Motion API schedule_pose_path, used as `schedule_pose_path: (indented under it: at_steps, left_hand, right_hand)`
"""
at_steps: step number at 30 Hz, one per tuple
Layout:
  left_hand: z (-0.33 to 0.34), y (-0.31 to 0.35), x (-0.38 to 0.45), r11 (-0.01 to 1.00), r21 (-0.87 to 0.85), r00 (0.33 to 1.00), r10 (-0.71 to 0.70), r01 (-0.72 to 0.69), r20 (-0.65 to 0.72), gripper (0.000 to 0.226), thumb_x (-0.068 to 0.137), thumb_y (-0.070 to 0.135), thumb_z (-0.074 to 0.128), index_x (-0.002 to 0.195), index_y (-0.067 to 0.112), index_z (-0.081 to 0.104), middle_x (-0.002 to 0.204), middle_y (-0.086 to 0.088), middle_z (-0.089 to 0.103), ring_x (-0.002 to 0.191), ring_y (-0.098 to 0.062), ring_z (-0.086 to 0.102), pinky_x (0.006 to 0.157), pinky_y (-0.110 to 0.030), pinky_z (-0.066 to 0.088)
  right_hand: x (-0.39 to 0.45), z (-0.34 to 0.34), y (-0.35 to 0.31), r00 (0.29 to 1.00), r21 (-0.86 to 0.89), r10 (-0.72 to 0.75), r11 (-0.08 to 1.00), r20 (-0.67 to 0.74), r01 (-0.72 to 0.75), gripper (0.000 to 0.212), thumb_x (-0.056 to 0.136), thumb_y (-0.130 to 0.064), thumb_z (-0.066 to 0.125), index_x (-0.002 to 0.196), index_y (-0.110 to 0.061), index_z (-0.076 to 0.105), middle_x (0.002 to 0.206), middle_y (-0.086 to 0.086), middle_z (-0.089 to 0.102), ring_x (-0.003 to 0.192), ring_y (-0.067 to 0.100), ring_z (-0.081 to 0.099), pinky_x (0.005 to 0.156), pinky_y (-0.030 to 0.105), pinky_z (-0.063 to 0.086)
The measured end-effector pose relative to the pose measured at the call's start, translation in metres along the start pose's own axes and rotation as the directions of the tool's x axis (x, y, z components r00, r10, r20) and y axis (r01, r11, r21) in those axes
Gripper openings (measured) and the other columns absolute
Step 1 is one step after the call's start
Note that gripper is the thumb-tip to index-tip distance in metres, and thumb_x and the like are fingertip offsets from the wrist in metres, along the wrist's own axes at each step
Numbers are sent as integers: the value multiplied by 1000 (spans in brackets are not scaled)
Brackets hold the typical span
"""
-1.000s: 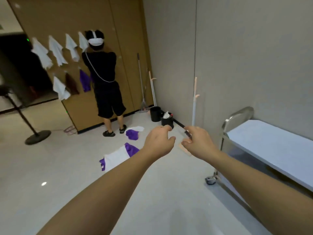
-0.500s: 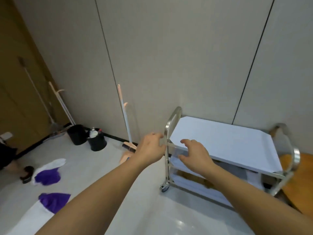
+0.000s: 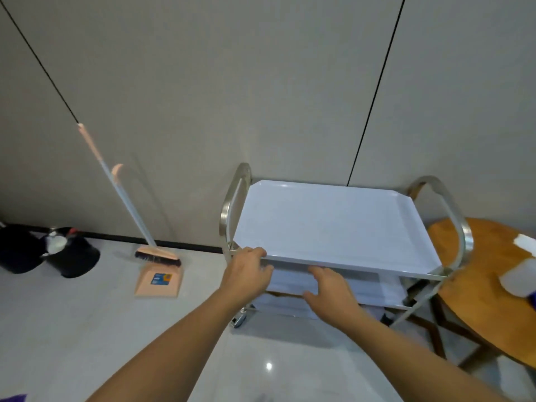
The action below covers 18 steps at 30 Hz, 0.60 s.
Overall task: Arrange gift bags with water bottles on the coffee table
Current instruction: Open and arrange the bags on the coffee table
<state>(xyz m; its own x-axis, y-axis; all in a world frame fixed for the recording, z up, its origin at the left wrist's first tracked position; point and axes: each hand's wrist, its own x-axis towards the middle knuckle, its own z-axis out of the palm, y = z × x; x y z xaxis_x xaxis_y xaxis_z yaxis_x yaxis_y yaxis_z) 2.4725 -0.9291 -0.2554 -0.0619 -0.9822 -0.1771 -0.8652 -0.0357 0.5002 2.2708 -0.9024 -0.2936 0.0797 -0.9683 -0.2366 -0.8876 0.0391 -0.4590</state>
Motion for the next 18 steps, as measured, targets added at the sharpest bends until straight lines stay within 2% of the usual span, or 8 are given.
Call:
schedule_pose_path:
  at_steps: [4,10,14,18]
  left_hand:
    - [59,-27,55,997,-37,996,-64,66,69,44,97,32,57,140,20,55,142,-4,55,128,-23,52,103,-27,39]
    - [170,-78,134,998,3,989,-58,58,134,43,99,31,55,140,16,54,141,-5,55,122,-23,56,99,-28,43]
    - [247,-107,199,999,31,998,-22,20,57,43,97,34,56,136,16,58,134,-11,59,119,-29,58,93,-30,45]
    - [313,-126,257,992,92,997,81,-80,-8,33,96,33,57,124,18,65,124,-11,66,116,-33,59,92,-35,51]
  right_hand:
    - [59,52,36,996,-9,30,1000,82,-30,53,94,-29,61,144,-15,50,137,9,58,129,28,52,106,34,39]
    - [146,140,94,994,-12,67,998,86,-66,53,92,-31,63,143,-20,51,133,9,58,128,30,51,105,34,41]
    - [216,194,142,996,-2,73,997,-43,-73,52,90,-33,66,138,-15,56,131,16,61,122,36,56,99,36,47]
    - [272,237,182,986,0,62,998,-155,-62,56,93,-36,64,146,-23,48,143,8,54,132,31,48,107,37,45]
